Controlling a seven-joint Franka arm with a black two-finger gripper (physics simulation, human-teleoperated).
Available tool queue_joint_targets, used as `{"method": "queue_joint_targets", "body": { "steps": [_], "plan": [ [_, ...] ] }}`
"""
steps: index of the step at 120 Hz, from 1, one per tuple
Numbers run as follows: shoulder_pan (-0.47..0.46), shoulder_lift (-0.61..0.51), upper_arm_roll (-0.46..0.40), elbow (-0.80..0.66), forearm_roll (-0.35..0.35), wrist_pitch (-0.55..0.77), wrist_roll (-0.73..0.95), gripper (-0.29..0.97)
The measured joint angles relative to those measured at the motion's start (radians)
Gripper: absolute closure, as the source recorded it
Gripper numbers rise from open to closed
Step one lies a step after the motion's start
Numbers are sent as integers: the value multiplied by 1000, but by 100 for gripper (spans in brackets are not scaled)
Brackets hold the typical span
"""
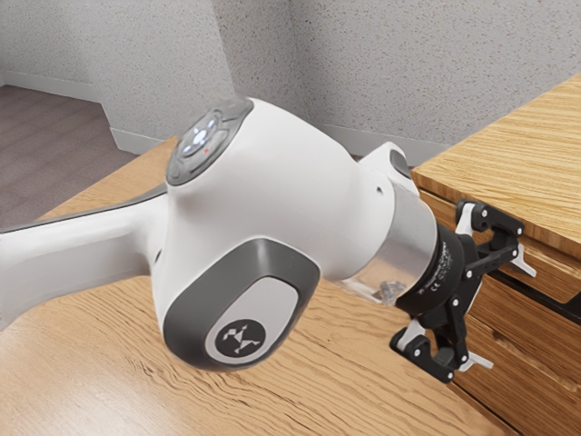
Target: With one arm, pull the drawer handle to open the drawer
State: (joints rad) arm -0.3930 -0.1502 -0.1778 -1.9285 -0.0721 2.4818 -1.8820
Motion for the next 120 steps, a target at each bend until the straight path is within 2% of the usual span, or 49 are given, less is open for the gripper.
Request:
{"method": "queue_joint_targets", "body": {
  "steps": [66, 120],
  "plan": [
    [-1, 12, -1, -11, 4, -1, -49, 0],
    [-3, -60, 0, -46, 12, -111, -47, 0]
  ]
}}
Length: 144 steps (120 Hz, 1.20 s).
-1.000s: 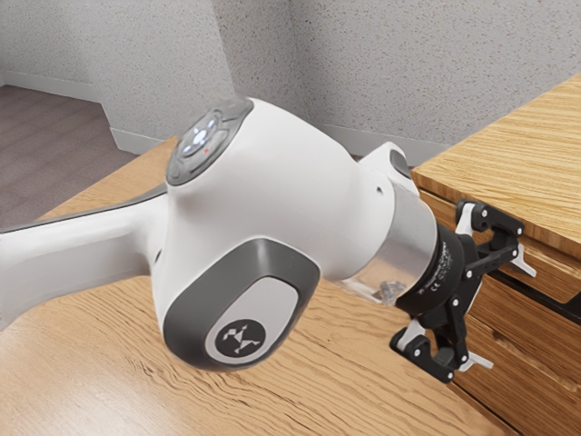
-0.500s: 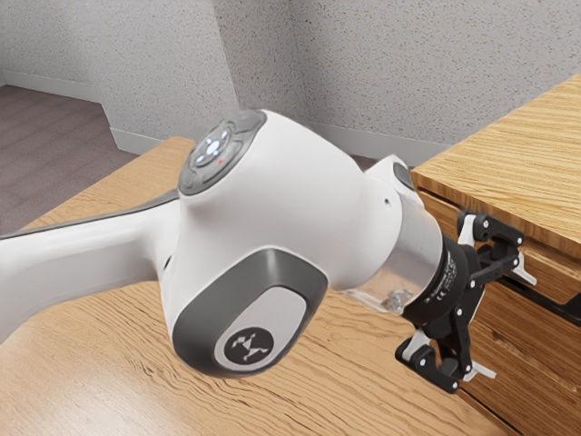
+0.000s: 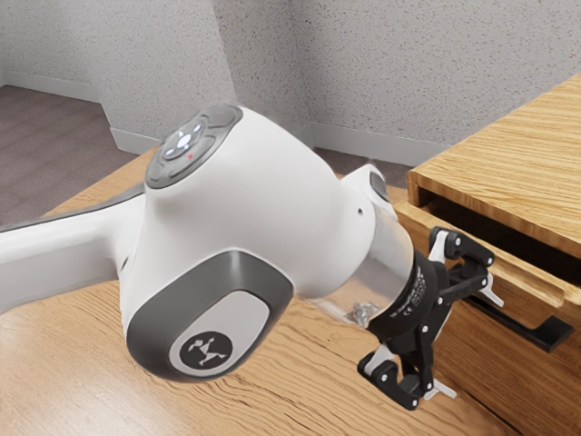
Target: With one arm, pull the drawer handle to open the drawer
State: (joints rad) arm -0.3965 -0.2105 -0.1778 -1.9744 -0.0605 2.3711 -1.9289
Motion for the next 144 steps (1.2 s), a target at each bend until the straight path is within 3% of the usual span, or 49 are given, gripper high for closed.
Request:
{"method": "queue_joint_targets", "body": {
  "steps": [144],
  "plan": [
    [-22, -208, -52, -201, -10, -38, -4, 0]
  ]
}}
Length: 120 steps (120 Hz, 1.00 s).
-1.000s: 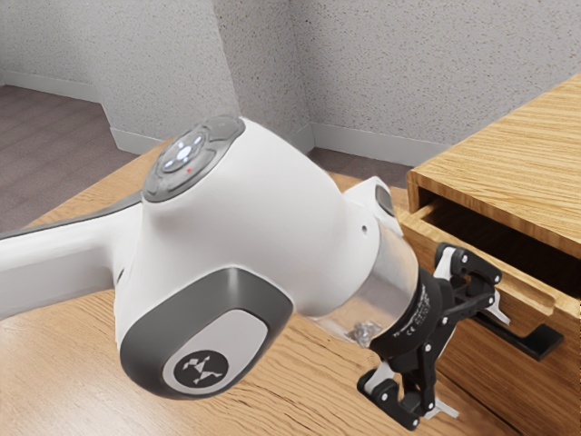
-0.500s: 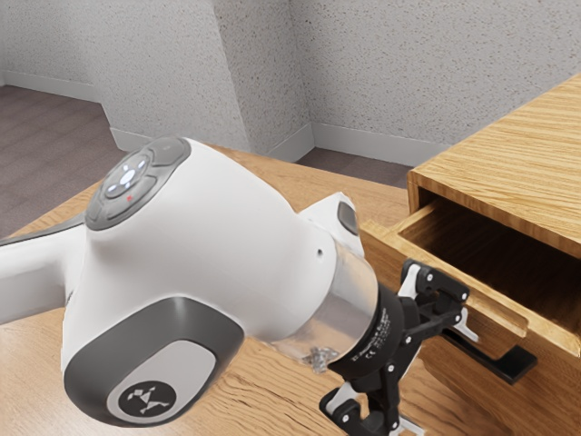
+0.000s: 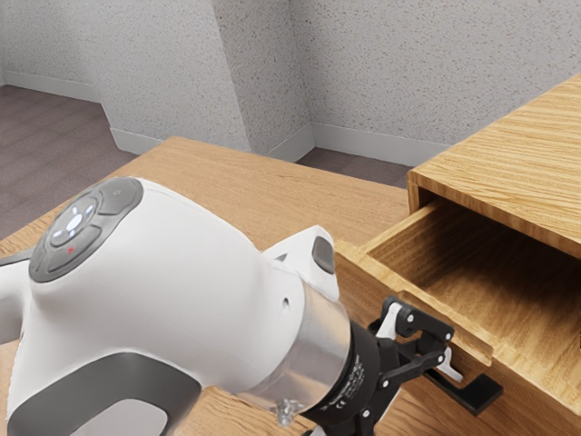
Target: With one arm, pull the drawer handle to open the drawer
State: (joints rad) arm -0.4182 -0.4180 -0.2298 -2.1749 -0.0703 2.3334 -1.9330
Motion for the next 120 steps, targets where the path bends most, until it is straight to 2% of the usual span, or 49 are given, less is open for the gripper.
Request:
{"method": "queue_joint_targets", "body": {
  "steps": [120],
  "plan": [
    [-16, -265, -26, -181, 3, -54, -24, 0]
  ]
}}
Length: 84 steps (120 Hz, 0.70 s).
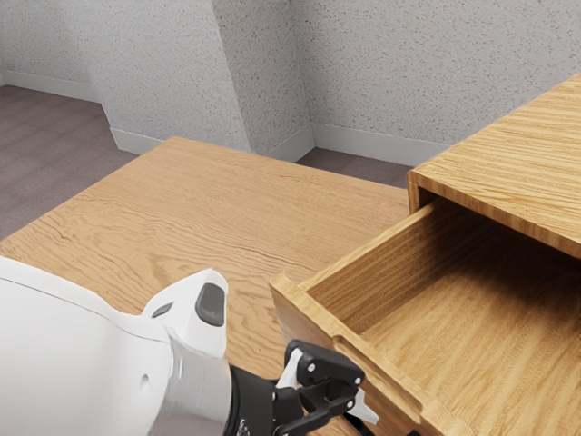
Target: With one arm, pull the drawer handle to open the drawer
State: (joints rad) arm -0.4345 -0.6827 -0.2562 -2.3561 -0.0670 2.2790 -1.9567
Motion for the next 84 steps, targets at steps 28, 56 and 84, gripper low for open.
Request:
{"method": "queue_joint_targets", "body": {
  "steps": [28, 56, 84],
  "plan": [
    [-1, -57, 0, -45, 0, -22, -10, 0],
    [-1, -101, -35, -59, -2, -48, -21, 0],
    [0, -121, -101, -58, -6, -69, -38, 0]
  ]
}}
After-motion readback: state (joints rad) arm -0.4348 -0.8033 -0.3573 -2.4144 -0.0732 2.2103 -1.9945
